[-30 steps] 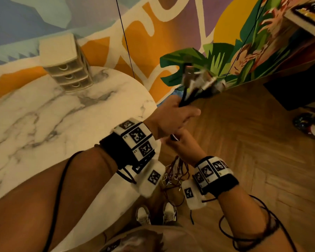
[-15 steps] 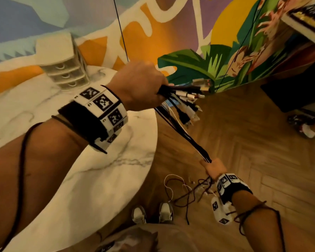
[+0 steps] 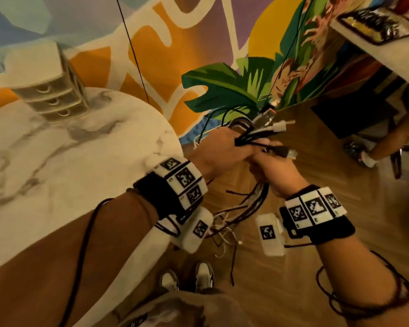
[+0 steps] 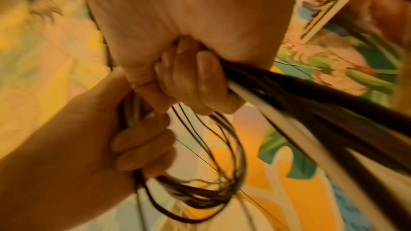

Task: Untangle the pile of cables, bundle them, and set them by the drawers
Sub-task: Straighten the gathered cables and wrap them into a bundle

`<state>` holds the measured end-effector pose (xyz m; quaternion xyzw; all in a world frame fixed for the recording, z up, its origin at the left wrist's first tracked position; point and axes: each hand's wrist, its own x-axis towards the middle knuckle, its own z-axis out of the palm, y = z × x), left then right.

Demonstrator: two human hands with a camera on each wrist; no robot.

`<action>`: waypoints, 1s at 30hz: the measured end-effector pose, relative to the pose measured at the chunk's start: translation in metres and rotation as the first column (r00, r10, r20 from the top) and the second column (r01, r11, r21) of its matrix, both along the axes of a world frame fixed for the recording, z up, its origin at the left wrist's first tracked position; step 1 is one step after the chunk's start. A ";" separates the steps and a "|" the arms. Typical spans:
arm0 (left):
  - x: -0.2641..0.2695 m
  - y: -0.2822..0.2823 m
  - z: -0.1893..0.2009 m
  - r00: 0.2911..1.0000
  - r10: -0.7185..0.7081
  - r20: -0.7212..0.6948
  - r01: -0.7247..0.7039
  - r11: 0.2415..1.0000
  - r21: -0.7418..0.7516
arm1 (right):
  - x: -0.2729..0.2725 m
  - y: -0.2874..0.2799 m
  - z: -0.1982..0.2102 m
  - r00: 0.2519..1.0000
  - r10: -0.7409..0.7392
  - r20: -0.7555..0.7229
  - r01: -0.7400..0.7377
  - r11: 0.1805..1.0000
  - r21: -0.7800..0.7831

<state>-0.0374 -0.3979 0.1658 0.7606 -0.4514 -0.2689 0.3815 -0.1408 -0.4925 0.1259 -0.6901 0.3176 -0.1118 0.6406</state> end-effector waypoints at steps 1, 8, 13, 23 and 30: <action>-0.002 -0.005 0.004 0.995 0.012 -0.097 -0.015 1.000 -0.026 | 0.003 0.002 0.015 0.999 0.032 -0.021 -0.034 0.996 -0.079; -0.001 -0.028 0.016 0.983 0.182 0.000 -0.180 0.973 -0.147 | 0.015 0.001 0.033 0.994 0.094 0.050 -0.087 0.988 -0.131; 0.016 -0.020 0.015 0.964 0.267 0.015 -0.260 0.948 -0.185 | 0.003 0.006 -0.029 0.994 0.084 -0.063 -0.090 0.992 -0.087; 0.051 -0.011 0.029 0.941 0.294 0.166 -0.257 0.943 -0.213 | -0.043 -0.022 -0.159 0.831 0.013 -0.557 -0.092 0.989 -0.114; 0.061 -0.006 0.044 0.930 0.327 0.169 -0.277 0.925 -0.260 | -0.036 -0.037 -0.162 0.743 0.102 -0.662 -0.137 0.991 -0.001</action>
